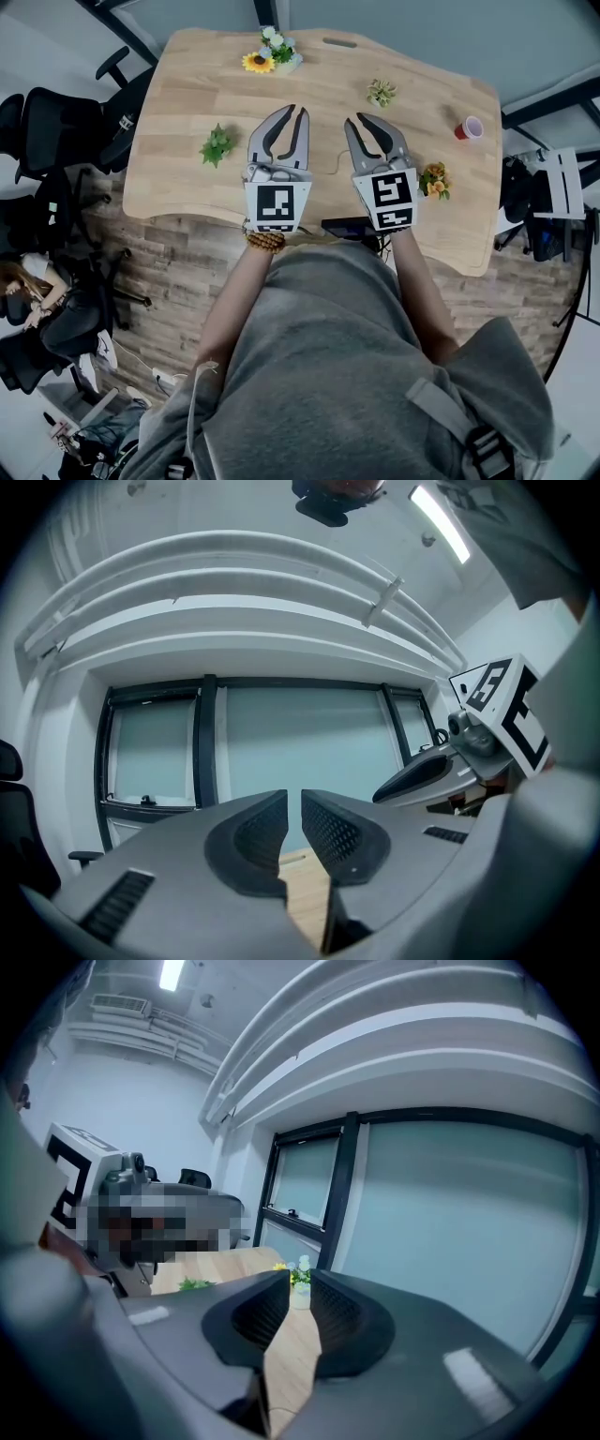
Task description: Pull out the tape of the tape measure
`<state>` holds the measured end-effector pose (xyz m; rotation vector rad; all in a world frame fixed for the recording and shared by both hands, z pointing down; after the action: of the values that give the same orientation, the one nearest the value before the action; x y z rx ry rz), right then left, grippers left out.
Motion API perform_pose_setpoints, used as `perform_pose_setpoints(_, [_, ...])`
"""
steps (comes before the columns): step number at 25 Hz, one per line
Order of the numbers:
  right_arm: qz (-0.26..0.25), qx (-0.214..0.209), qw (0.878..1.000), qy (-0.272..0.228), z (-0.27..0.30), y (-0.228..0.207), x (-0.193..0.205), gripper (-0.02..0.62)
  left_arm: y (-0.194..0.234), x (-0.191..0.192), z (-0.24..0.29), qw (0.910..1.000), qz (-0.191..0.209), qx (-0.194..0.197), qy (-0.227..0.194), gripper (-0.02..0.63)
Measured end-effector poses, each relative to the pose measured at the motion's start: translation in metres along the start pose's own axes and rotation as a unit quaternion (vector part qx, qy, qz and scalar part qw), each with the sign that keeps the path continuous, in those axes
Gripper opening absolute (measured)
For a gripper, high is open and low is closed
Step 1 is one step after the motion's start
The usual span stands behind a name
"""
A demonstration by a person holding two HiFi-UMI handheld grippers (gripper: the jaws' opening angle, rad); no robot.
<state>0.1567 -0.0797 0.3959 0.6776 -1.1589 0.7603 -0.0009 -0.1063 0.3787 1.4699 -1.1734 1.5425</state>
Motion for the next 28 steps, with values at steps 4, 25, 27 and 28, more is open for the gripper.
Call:
perform_pose_setpoints(4, [0.015,0.012,1.000,-0.001,0.000,0.000,0.014,0.068,-0.003,0.011,-0.003,0.9999,-0.003,-0.001,0.014,0.048])
perform_pose_setpoints(25, [0.019,0.032,0.999,-0.014,0.004,0.013,0.049,0.025,-0.012,0.066,-0.015,0.9966,-0.001,-0.009,0.082,0.040])
perform_pose_setpoints(27, [0.017,0.032,0.999,-0.008,0.004,0.014,0.054,0.023,-0.014,0.068,-0.016,0.9963,-0.002,-0.007,0.086,0.038])
perform_pose_setpoints(28, [0.016,0.033,0.999,-0.006,0.004,0.013,0.056,0.021,-0.015,0.069,-0.016,0.9962,-0.002,-0.006,0.087,0.038])
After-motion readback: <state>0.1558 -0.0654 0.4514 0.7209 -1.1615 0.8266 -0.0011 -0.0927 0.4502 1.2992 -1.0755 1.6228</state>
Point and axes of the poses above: the fingertips, and each gripper's own axes: z forward along the fingers, y to its left, x out of its underside, the point moved 8 cm from there along -z, backward along the fingers, and after that the axes turned 15 degrees about -x, right-handed, at the moved point
